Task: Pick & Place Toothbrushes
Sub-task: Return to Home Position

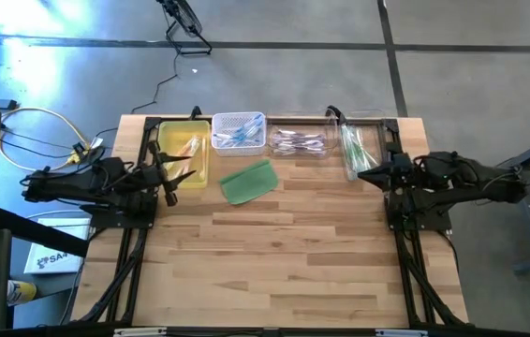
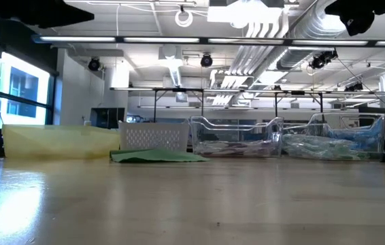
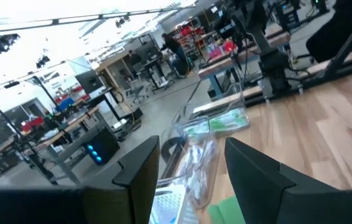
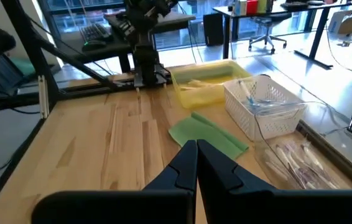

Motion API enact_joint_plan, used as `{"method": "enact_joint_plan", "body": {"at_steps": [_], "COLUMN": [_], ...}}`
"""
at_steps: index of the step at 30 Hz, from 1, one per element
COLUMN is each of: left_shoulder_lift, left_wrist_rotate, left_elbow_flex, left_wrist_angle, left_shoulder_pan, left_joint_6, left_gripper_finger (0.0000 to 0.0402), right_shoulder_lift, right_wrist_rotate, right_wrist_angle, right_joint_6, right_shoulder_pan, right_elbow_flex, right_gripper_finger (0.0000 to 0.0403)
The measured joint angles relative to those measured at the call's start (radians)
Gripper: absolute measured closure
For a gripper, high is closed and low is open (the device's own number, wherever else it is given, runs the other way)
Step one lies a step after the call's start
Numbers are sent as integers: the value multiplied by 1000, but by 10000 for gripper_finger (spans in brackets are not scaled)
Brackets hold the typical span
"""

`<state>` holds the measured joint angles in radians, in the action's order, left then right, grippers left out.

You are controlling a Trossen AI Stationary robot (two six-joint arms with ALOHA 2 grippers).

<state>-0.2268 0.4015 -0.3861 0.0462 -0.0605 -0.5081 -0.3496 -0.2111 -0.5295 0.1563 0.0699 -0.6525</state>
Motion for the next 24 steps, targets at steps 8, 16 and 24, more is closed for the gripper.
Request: {"method": "enact_joint_plan", "body": {"at_steps": [8,16,24], "left_shoulder_lift": [64,68,69], "left_wrist_rotate": [2,34,84], "left_elbow_flex": [0,0,2], "left_wrist_angle": [93,162,187], "left_shoulder_pan": [0,2,2], "left_joint_6": [-39,-50,-63], "left_gripper_finger": [224,224,224], "right_shoulder_lift": [143,270,334], "right_wrist_rotate": [0,-62,-75], "right_wrist_angle": [-73,-110,-118], "right_joint_6": [39,65,42], "right_shoulder_pan": [0,0,0], "right_elbow_flex": [0,-1,0], "right_gripper_finger": [401,401,401]}}
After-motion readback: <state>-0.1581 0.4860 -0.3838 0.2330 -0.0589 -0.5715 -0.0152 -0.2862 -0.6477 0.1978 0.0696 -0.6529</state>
